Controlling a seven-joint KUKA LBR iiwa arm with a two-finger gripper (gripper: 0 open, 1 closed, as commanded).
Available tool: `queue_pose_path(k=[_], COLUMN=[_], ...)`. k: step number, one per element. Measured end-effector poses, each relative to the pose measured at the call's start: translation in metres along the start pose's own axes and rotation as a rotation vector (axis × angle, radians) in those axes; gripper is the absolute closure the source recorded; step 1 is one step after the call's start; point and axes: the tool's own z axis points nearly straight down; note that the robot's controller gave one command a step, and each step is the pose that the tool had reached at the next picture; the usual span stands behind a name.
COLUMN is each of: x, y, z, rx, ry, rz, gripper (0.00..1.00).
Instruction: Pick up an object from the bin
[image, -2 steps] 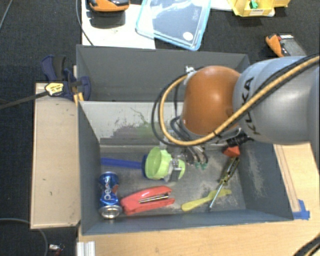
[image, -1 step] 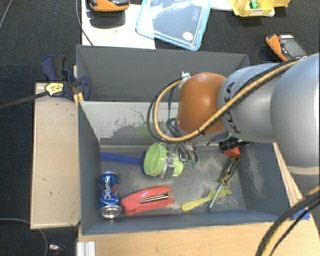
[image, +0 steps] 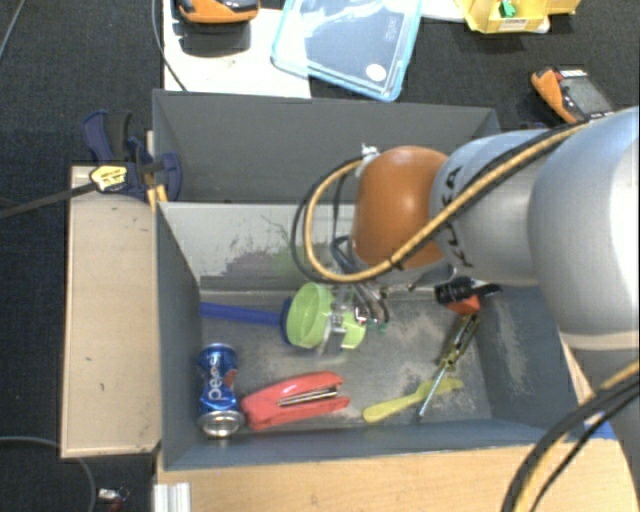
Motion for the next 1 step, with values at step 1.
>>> queue_pose_path(k=[1], x=[-0.0045], y=[0.0044], z=[-0.0004], rx=[0.000], ry=[-0.002], rz=[0.113], gripper=[0.00])
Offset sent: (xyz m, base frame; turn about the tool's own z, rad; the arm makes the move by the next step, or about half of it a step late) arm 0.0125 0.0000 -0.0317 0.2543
